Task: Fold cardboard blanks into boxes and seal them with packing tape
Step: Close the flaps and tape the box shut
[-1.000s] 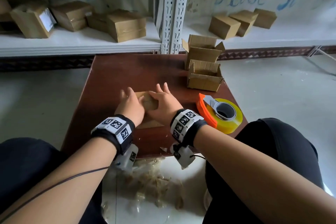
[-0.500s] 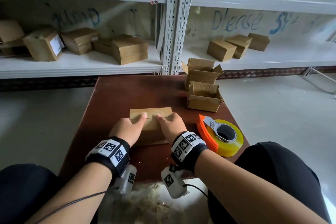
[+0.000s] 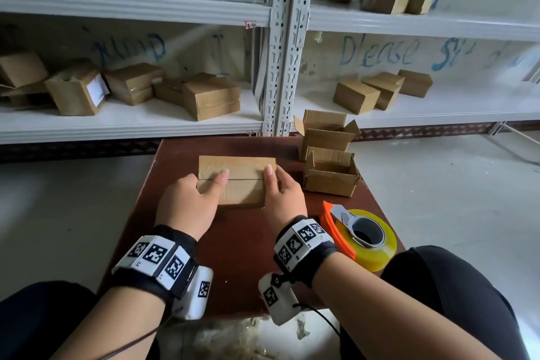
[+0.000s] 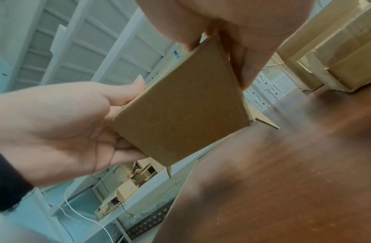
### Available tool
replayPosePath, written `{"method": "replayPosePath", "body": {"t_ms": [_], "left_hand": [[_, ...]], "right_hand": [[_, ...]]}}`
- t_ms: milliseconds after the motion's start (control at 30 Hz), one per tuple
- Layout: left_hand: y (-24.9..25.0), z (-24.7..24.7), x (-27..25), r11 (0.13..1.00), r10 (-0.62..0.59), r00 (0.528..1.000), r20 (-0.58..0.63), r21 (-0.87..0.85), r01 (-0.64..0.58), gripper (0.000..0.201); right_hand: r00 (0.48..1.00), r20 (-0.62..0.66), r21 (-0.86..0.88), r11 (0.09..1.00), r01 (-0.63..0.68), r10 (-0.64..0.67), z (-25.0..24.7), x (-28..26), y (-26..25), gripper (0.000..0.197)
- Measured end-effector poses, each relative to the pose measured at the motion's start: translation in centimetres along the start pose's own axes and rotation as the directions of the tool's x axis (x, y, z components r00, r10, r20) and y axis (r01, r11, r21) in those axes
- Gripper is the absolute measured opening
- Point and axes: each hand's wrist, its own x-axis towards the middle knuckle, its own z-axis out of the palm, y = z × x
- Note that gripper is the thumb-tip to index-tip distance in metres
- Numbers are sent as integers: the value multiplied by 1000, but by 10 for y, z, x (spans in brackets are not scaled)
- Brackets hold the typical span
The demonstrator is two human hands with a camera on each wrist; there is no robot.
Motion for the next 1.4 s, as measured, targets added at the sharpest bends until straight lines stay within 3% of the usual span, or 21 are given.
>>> {"method": "replayPosePath", "body": {"t_ms": [100, 333, 467, 567, 733, 867, 967, 1133, 1233, 1400], "left_hand": [[4, -2, 2, 997, 5, 999, -42, -82, -9, 63], [25, -7, 3, 986, -13, 996, -90, -168, -3, 61], [26, -15, 6, 986, -45, 993, -106, -167, 27, 59], [30, -19, 8, 966, -122, 987, -106, -239, 94, 62], [24, -21, 16, 905, -174, 980, -99, -409, 119, 75], [10, -27, 29, 827, -215, 965, -149, -553, 99, 63], [3, -34, 33, 756, -330, 913, -241, -647, 103, 43], [-7, -33, 42, 642, -478, 873, -96, -717, 272, 34], [2, -27, 38, 681, -438, 892, -114, -690, 246, 32], [9, -16, 30, 775, -231, 967, -108, -621, 116, 17]], "right_hand": [[999, -4, 89, 995, 35, -34, -2, 2, -8, 55], [991, 32, 162, 979, 127, -134, 2, 1, -18, 65], [988, 26, 134, 980, 147, -152, -2, 2, -17, 51], [992, -11, 134, 983, 127, -127, -4, 5, -20, 67], [991, -30, 203, 970, 132, -129, -18, 9, -24, 38], [982, 54, 182, 969, 166, -179, -17, 8, -27, 48], [964, 134, 297, 937, 184, -231, -13, 2, -31, 49], [944, 135, 383, 895, 231, -301, -12, -6, -41, 51], [950, 107, 452, 865, 218, -295, -13, -9, -46, 51], [968, 52, 508, 841, 188, -247, -22, -4, -50, 55]]}}
